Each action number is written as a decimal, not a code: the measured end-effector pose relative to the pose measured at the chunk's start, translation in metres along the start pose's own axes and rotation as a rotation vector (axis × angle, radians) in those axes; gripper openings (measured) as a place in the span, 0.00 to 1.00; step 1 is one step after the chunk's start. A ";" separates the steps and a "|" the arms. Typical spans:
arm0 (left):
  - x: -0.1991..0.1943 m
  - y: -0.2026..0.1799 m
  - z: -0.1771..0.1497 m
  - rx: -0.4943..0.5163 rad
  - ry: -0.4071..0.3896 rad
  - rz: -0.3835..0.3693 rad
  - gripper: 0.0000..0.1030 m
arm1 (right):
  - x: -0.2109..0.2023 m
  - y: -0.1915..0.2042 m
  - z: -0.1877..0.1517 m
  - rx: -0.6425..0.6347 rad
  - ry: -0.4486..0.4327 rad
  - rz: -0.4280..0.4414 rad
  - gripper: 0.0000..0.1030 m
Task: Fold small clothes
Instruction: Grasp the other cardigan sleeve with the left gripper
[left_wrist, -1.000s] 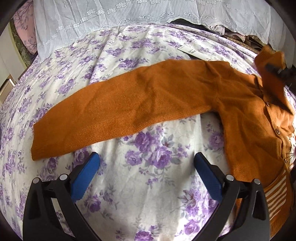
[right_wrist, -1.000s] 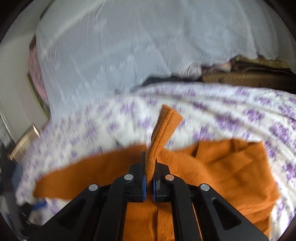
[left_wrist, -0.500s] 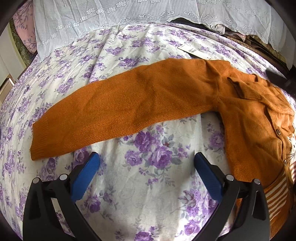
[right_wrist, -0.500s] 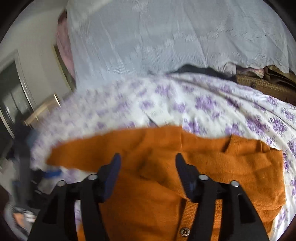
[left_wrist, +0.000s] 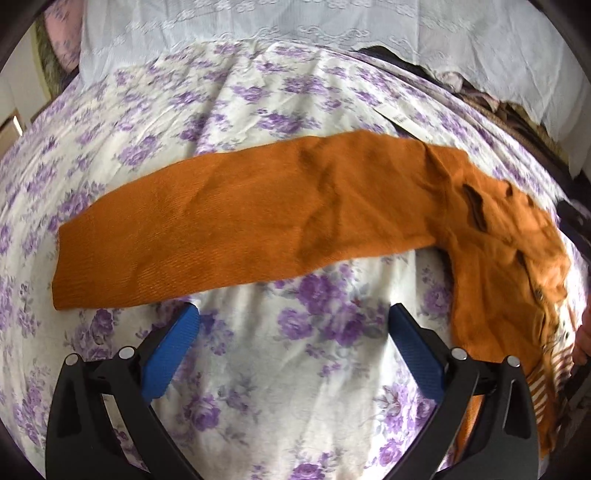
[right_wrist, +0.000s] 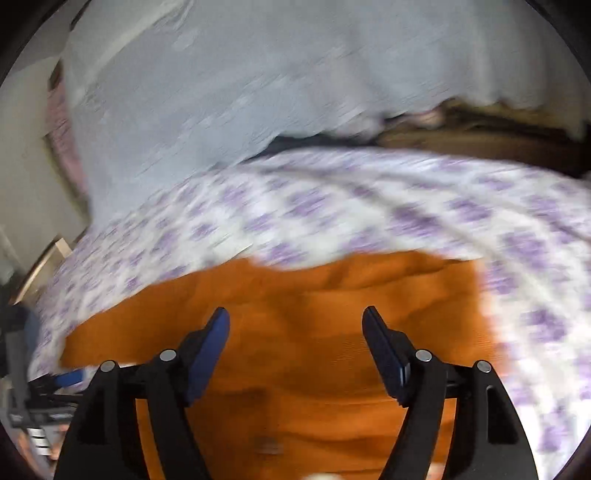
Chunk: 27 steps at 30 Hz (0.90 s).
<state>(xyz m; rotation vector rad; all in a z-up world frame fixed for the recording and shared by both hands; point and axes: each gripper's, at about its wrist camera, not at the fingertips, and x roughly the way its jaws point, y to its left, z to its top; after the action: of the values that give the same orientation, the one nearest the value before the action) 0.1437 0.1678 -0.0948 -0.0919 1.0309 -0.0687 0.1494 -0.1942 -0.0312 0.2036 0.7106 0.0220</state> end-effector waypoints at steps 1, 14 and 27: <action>0.001 0.003 0.001 -0.015 0.005 -0.006 0.96 | 0.005 -0.013 -0.003 0.017 0.028 -0.028 0.74; 0.008 0.073 0.016 -0.289 0.008 -0.189 0.96 | 0.015 -0.031 -0.045 -0.171 0.201 0.078 0.96; 0.011 0.101 0.026 -0.565 -0.032 -0.253 0.53 | -0.077 -0.108 -0.051 0.038 -0.086 0.054 0.83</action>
<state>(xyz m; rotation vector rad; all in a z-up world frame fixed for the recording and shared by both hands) 0.1728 0.2682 -0.1021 -0.7355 0.9781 -0.0035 0.0526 -0.2974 -0.0401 0.2588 0.6202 0.0505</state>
